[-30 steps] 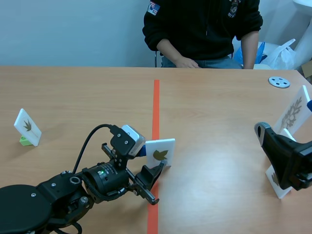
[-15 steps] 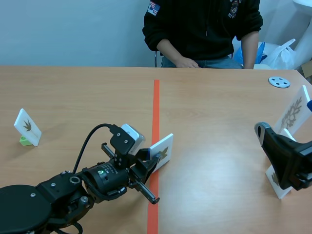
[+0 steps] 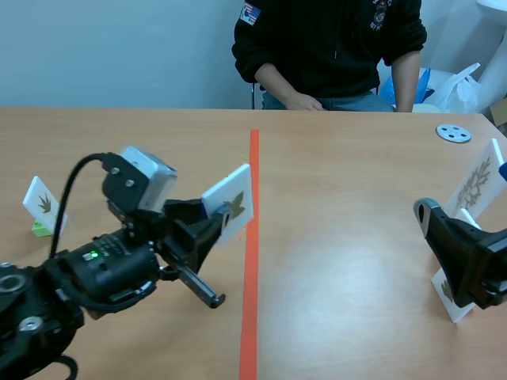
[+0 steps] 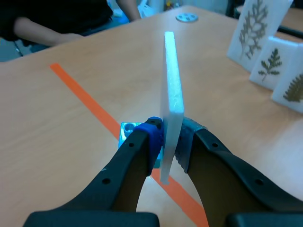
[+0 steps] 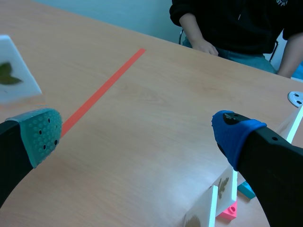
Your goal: Sort the leaf by its shape. The table is split by an orange tape line. A compound leaf with several leaflets goes to the left side, a simple leaf with one blade goes to the right side. Return to the home posture when a red brick is placed on the table.
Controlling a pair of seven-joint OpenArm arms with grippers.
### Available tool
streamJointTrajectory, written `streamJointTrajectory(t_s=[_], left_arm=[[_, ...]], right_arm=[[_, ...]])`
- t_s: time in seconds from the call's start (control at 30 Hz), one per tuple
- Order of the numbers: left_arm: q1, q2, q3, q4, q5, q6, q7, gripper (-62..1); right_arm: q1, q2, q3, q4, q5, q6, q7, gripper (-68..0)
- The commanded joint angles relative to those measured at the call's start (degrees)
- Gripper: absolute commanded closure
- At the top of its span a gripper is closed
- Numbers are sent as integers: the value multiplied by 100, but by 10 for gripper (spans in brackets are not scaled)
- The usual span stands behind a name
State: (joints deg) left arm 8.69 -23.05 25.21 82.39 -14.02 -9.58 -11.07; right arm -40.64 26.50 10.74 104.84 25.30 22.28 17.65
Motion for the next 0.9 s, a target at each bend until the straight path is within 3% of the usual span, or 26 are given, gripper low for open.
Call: streamJointTrajectory(t_s=[0.0,0.2,0.4,0.53,0.7,0.87], left_arm=[[321,-4,-254,179,-35,7,-79,-70],[1268,31,-1384,651,-660,4,22,-70],[1543,63,-2186,599,-809,212,17,-70],[1541,68,-2485,428,-809,511,-13,-70],[1491,66,-2599,-52,-817,586,-339,-70],[1266,66,-2599,-715,-1440,586,-833,-70]], right_arm=[[81,48,7,11,48,-17,66,-679],[81,50,7,11,48,-17,66,-679],[81,50,7,11,48,-17,66,-679],[83,50,7,11,48,-17,66,-679],[83,50,7,11,48,-17,66,-679],[131,48,7,11,48,-17,61,-679]])
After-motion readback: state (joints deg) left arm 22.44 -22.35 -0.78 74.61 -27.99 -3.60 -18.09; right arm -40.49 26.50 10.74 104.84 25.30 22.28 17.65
